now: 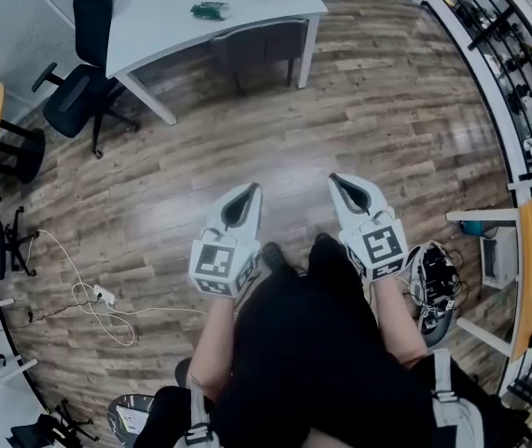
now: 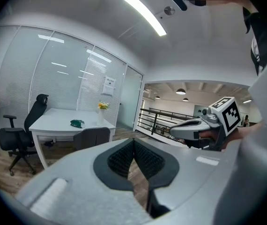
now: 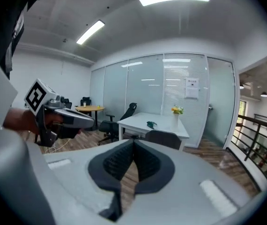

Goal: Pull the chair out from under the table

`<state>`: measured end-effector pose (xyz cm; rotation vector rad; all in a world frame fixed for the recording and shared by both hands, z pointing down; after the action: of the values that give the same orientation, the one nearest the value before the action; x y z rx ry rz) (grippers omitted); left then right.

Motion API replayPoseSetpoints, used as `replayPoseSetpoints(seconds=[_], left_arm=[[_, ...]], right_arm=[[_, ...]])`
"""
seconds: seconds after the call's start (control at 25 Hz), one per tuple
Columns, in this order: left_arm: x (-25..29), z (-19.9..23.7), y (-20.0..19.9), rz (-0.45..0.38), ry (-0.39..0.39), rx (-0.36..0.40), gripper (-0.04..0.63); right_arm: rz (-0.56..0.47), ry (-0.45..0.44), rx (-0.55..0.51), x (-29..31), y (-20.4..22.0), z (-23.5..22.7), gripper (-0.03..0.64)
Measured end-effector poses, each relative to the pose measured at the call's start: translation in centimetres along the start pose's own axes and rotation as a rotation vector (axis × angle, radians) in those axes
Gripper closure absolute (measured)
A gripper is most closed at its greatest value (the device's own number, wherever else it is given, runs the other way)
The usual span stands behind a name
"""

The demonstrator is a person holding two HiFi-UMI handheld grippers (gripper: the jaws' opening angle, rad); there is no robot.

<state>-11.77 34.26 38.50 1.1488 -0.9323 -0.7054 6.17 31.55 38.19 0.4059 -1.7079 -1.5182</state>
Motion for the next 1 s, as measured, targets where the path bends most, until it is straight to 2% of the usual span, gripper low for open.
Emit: replayPoseSetpoints(seconds=[0.2,0.36,0.76,1.0], left_arm=[[0.4,0.5,1.0,0.033,0.016,-0.003,0.585],[1.3,1.7,1.2,0.049,0.008,-0.006,0.584],[6.8,5.0,-0.5,0.059,-0.035,-0.021,0.584],[13.5,5.6,-4.1,0.06,-0.054,-0.005,0.584]], right_arm=[[0.019,-0.054,0.077,0.9,1.2,1.5,0.614],[0.017,-0.063,0.084,2.5,0.7,1.2,0.614],[-0.05,-0.114,0.025,8.6,-2.5,-3.1,0.614],[-0.073,-0.138,0.028,12.2,-4.5,-9.5,0.614]])
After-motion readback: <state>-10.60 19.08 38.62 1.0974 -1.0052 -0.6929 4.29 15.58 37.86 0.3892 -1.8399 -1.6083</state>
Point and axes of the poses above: the fingertips, and each gripper's own axes: x forward along the fingers, z to its left, y out of its underside, the point moved 4 cm from there along -x, backward along the fingers, and after that the axes turned 2 degrees about x, right-handed, at the moved point
